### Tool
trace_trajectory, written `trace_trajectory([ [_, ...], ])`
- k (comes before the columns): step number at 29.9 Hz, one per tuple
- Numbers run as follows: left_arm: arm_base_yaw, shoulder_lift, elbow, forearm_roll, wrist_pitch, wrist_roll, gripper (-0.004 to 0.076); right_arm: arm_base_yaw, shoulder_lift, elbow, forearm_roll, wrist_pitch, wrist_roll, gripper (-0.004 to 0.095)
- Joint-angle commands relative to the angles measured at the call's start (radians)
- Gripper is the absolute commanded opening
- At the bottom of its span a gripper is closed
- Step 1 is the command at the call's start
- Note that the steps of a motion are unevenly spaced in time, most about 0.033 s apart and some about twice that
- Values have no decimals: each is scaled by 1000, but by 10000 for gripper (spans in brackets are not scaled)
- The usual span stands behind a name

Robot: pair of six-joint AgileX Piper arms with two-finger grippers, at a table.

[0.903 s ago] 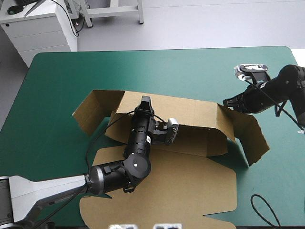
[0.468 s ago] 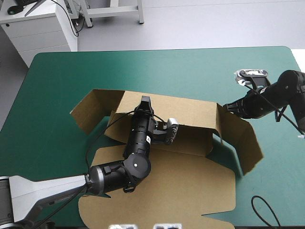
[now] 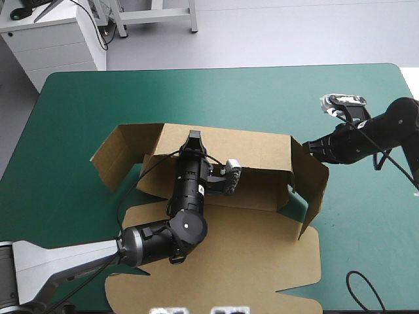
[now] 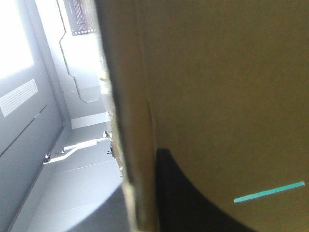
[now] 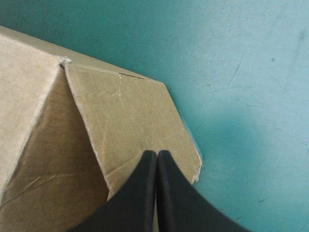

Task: Fold the box

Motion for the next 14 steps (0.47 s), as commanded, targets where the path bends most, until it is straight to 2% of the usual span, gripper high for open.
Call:
trace_trajectory([
  [1,1,-42,-23,87,66,-8,-8,-2,-45,13,41,9,-29,-14],
  [4,1,-42,-23,87,66,-8,-8,-2,-82,105,41,-39,-68,-14],
  [6,1,-42,-23,87,66,-8,-8,-2,-128,173,41,-113,-85,-14],
  [14,1,-42,-23,87,64,-8,-8,-2,-240,368,170,-290,-248,-14],
])
